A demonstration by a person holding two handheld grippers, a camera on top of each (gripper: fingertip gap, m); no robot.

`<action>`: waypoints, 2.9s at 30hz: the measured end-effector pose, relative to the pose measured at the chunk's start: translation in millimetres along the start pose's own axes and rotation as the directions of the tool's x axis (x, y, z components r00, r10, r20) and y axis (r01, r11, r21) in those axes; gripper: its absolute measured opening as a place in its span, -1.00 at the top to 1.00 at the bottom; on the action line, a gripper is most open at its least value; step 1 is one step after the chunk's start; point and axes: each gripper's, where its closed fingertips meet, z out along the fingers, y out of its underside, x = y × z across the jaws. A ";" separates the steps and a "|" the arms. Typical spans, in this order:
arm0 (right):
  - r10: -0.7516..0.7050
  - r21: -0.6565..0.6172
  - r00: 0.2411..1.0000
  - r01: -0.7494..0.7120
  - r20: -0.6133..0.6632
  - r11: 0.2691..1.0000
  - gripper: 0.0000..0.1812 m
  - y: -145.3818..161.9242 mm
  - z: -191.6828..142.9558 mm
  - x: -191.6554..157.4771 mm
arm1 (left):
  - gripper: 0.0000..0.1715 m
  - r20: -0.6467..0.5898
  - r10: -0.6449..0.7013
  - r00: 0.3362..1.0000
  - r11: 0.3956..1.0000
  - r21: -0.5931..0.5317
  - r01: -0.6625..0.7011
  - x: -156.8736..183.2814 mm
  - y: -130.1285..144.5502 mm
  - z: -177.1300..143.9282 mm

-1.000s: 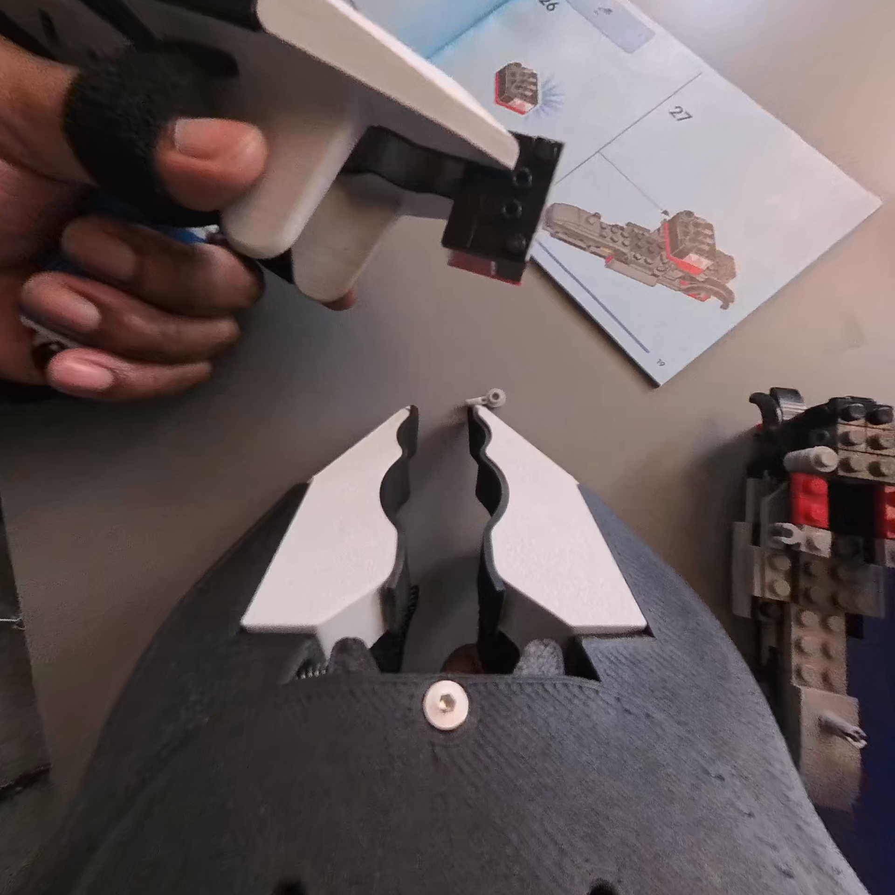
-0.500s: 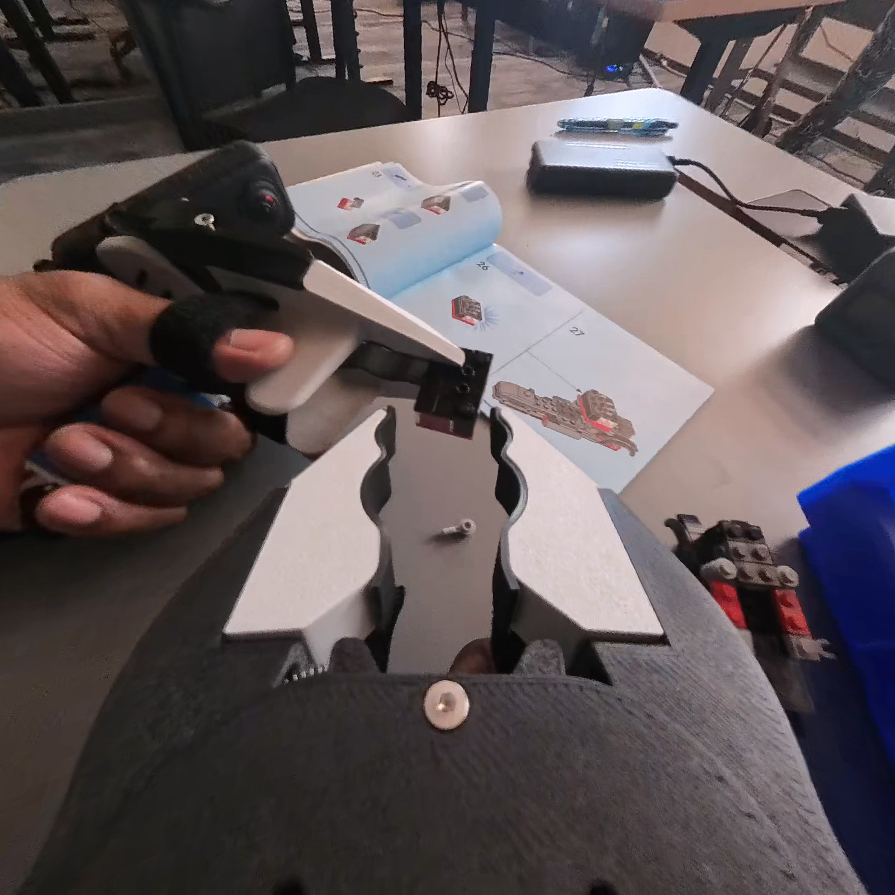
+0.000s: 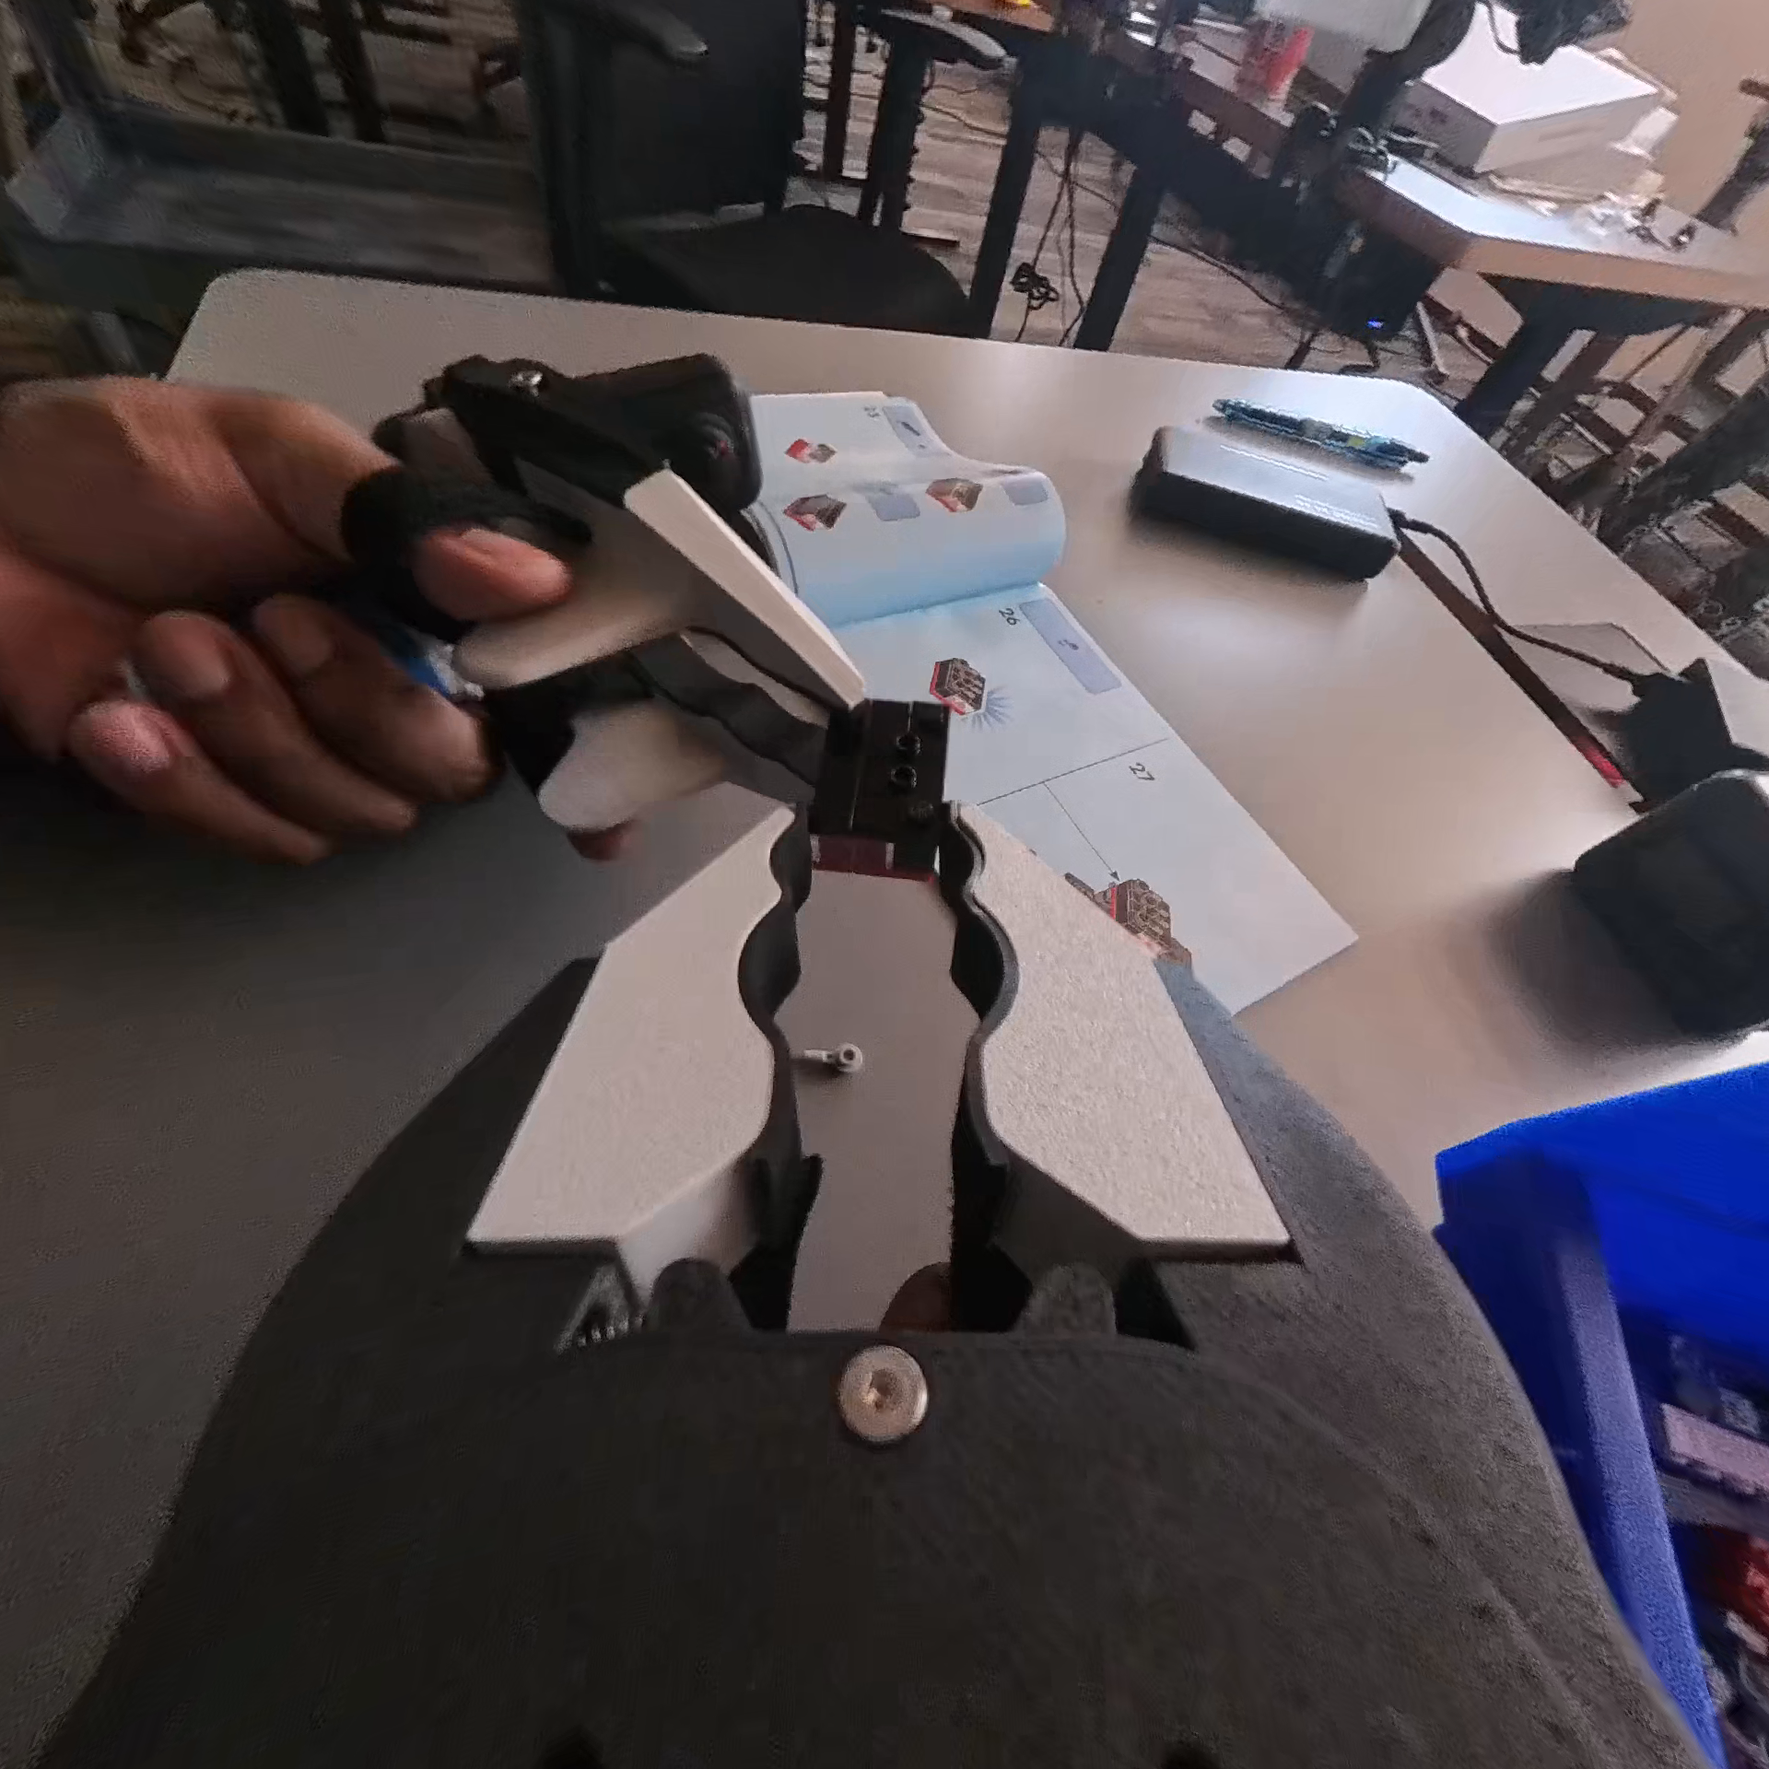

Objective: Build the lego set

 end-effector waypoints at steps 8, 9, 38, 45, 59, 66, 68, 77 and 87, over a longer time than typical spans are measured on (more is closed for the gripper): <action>-0.047 -0.001 0.991 0.047 0.126 0.999 0.69 0.3 -4.4 -8.9 | 0.74 -0.005 0.013 1.000 0.993 -0.117 -0.014 2.5 11.6 0.8; -0.047 0.002 0.989 0.047 0.138 0.999 0.69 0.2 -5.0 -9.8 | 0.76 -0.003 0.013 1.000 0.993 -0.121 -0.013 2.1 12.1 0.8; 0.094 -0.384 0.995 -0.075 0.031 0.920 0.76 75.9 6.1 -11.9 | 0.80 0.215 0.117 0.970 0.992 -0.073 -0.103 -24.5 -2.4 -13.5; 0.081 -0.311 0.996 -0.066 0.035 0.948 0.80 62.4 1.8 -4.0 | 0.80 0.208 0.104 0.973 0.993 -0.070 -0.091 -23.9 -1.2 -13.8; 0.021 -0.123 0.993 -0.006 0.120 0.992 0.81 -0.3 -3.1 -5.1 | 0.80 0.185 0.096 0.978 0.994 -0.073 -0.084 -20.8 3.5 -11.3; 0.020 -0.145 0.993 -0.003 0.112 0.989 0.81 2.8 -1.8 -2.8 | 0.80 0.183 0.100 0.978 0.993 -0.080 -0.086 -20.8 4.3 -10.4; 0.019 -0.143 0.993 -0.002 0.115 0.990 0.81 2.5 -1.2 -3.6 | 0.80 0.183 0.100 0.978 0.993 -0.081 -0.087 -20.8 4.6 -10.2; 0.022 -0.137 0.993 -0.006 0.117 0.991 0.81 2.7 0.1 -4.1 | 0.80 0.184 0.106 0.977 0.993 -0.079 -0.093 -20.6 4.3 -10.2; 0.006 -0.155 0.992 0.014 0.127 0.988 0.80 1.2 -1.3 -4.3 | 0.80 0.184 0.152 0.971 0.987 -0.084 -0.138 -17.8 4.9 -9.4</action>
